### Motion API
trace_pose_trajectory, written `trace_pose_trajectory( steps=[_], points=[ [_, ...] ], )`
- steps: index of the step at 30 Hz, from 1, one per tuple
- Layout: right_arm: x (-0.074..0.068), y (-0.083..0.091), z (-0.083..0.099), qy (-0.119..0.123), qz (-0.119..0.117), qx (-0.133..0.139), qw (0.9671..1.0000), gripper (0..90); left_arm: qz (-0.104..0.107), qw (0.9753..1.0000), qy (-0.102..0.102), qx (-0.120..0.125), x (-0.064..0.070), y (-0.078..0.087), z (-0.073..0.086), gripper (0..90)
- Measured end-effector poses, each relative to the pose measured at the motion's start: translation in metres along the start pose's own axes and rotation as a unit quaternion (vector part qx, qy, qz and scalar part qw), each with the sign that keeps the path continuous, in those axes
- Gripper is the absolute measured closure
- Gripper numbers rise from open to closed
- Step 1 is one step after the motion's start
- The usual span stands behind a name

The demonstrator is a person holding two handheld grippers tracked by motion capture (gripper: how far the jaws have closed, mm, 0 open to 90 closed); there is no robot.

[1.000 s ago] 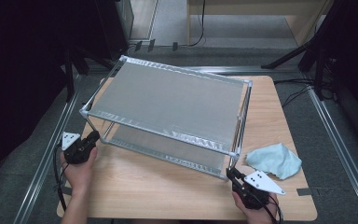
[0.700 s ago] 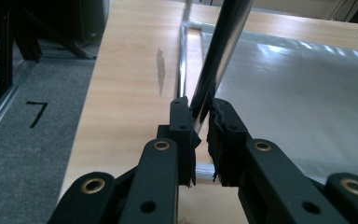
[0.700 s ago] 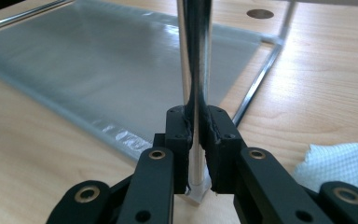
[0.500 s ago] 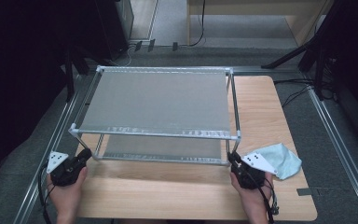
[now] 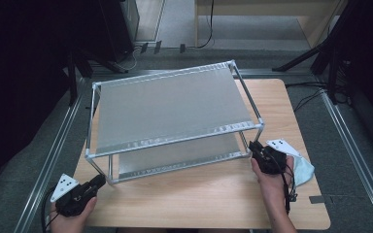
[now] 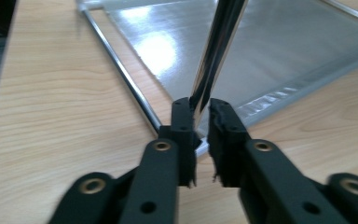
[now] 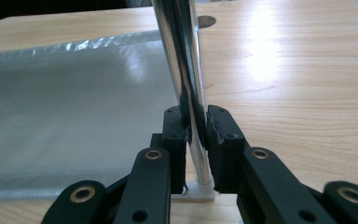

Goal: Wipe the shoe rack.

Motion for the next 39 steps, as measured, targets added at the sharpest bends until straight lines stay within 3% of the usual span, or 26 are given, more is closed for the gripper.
trace_pose_trajectory(
  steps=[1, 4, 8, 12, 14, 15, 17, 21, 23, 24, 26, 29, 31, 35, 36, 37, 39],
  points=[
    [0.002, -0.001, -0.001, -0.004, -0.005, 0.000, 1.0000, 78.2, -0.004, 0.9999, 0.006, 0.008, 0.000, 0.000, -0.001, 60.1],
    [0.002, -0.001, -0.001, 0.000, -0.005, 0.000, 1.0000, 78.4, 0.001, 0.9989, 0.025, 0.040, 0.001, 0.001, -0.006, 58.7],
    [0.001, 0.002, 0.001, 0.011, -0.006, 0.000, 0.9999, 78.9, -0.009, 0.9996, 0.008, 0.026, 0.004, -0.001, -0.005, 76.5],
    [0.001, 0.008, 0.005, 0.010, -0.006, 0.000, 0.9999, 78.9, 0.009, 0.9998, 0.009, 0.018, 0.004, 0.005, 0.000, 76.7],
    [0.000, 0.012, 0.007, 0.010, -0.003, -0.002, 0.9999, 78.8, 0.033, 0.9994, 0.013, 0.000, 0.007, 0.005, 0.001, 74.4],
    [-0.001, 0.014, 0.008, 0.007, -0.002, -0.003, 1.0000, 78.8, 0.033, 0.9994, 0.000, -0.005, 0.010, 0.006, 0.002, 73.7],
    [-0.005, 0.022, 0.012, 0.011, 0.007, -0.009, 0.9999, 79.3, 0.021, 0.9997, -0.014, 0.004, 0.014, 0.010, 0.005, 76.5],
    [-0.006, 0.029, 0.015, 0.013, 0.013, -0.013, 0.9997, 79.4, 0.035, 0.9992, -0.015, 0.016, 0.014, 0.015, 0.012, 76.4],
    [-0.008, 0.032, 0.018, 0.022, 0.021, -0.011, 0.9995, 80.0, 0.050, 0.9985, -0.009, 0.020, 0.012, 0.017, 0.012, 75.4],
    [-0.007, 0.033, 0.018, 0.021, 0.024, -0.008, 0.9995, 79.9, 0.055, 0.9982, -0.003, 0.025, 0.010, 0.018, 0.013, 69.0],
    [-0.007, 0.033, 0.019, 0.017, 0.023, -0.006, 0.9996, 79.6, 0.064, 0.9974, 0.008, 0.033, 0.007, 0.019, 0.013, 67.2],
    [-0.006, 0.033, 0.020, 0.011, 0.019, -0.002, 0.9997, 79.2, 0.058, 0.9975, -0.010, 0.039, 0.011, 0.020, 0.013, 71.5],
    [-0.004, 0.033, 0.020, 0.006, 0.008, -0.001, 1.0000, 77.4, 0.045, 0.9980, -0.026, 0.037, 0.013, 0.020, 0.012, 76.9],
    [0.012, 0.040, 0.013, -0.009, -0.047, 0.016, 0.9987, 57.7, 0.043, 0.9982, -0.018, 0.037, 0.012, 0.018, 0.013, 77.7],
    [0.015, 0.043, 0.010, -0.007, -0.061, 0.021, 0.9979, 56.0, 0.042, 0.9982, -0.019, 0.038, 0.012, 0.018, 0.013, 77.6],
    [0.020, 0.051, 0.005, 0.017, -0.090, 0.037, 0.9951, 51.5, 0.040, 0.9983, -0.018, 0.038, 0.012, 0.018, 0.013, 77.6],
    [0.021, 0.054, 0.003, 0.025, -0.100, 0.041, 0.9939, 49.3, 0.040, 0.9984, -0.012, 0.039, 0.012, 0.018, 0.013, 77.4]
  ],
)
Point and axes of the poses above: each handheld gripper's, and its own axes: y roughly backward along the jaws, z roughly out of its underside, x roughly to its right, the point moved 2 cm from there along -y, roughly forward along the jaws, and after that the axes turned 1 degree about -x, right-handed, at the moved point
